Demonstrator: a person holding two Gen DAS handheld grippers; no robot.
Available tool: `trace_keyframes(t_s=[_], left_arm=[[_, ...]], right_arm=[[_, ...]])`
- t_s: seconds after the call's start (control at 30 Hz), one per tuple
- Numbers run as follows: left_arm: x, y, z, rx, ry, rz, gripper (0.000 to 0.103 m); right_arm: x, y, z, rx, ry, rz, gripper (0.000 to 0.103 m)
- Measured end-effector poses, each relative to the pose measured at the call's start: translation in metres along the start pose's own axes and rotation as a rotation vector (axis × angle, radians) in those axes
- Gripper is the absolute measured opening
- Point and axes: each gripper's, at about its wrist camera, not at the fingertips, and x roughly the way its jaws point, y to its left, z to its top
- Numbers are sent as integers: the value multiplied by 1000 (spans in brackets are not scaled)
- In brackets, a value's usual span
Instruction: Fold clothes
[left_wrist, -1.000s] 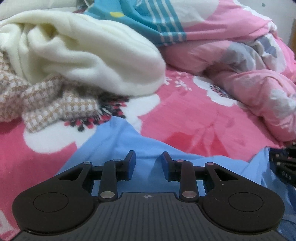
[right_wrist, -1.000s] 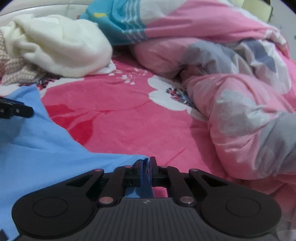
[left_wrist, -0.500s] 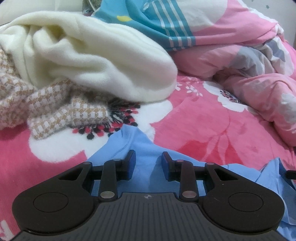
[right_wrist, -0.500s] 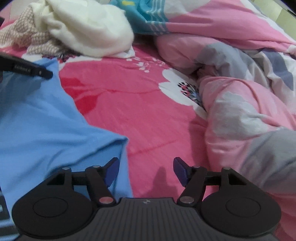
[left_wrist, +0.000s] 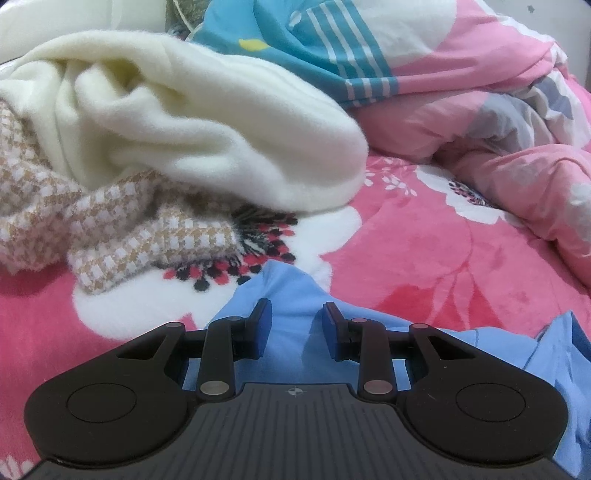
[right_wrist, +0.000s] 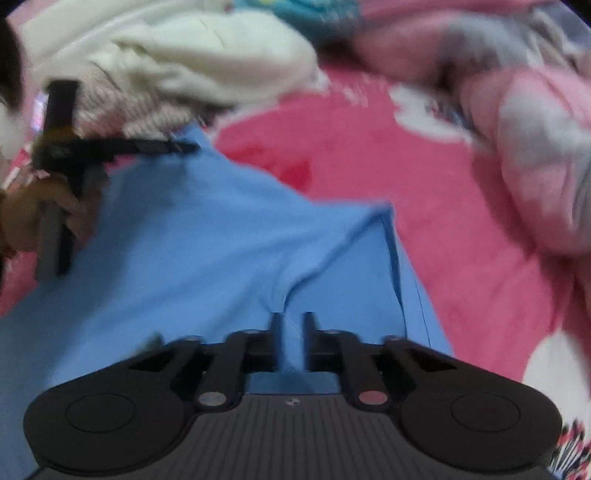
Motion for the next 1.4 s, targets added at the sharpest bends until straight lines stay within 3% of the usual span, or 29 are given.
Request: trace_keyframes(t_s=[0.17, 0.47, 0.67, 0.83, 0.93, 0.97, 1.03, 1.07, 1.17, 1.4], left_arm=[[1, 5, 0, -13, -4, -18, 30], [-21, 30, 17, -64, -16, -126, 37], [-27, 51, 18, -24, 27, -151, 40], [-15, 57, 10, -3, 95, -169, 41], [-8, 58, 7, -4, 120, -165, 41], [-9, 59, 7, -5, 115, -163, 40], [-8, 58, 7, 2, 104, -160, 35], [-8, 58, 7, 13, 97, -156, 27], [-11, 58, 5, 37, 71, -143, 15], [-14, 64, 3, 23, 29, -83, 11]], right_arm=[[-1, -31, -4, 159, -28, -98, 0], [-20, -16, 33, 236, -181, 15, 4], [36, 10, 90, -23, -98, 89, 20], [76, 21, 120, -155, 53, 152, 26], [89, 32, 125, -208, 117, 171, 25], [91, 35, 126, -221, 122, 171, 21], [88, 40, 127, -238, 105, 170, 2], [84, 42, 129, -238, 71, 161, 2], [75, 47, 131, -219, -46, 135, 2], [107, 47, 120, -201, -65, 55, 7]])
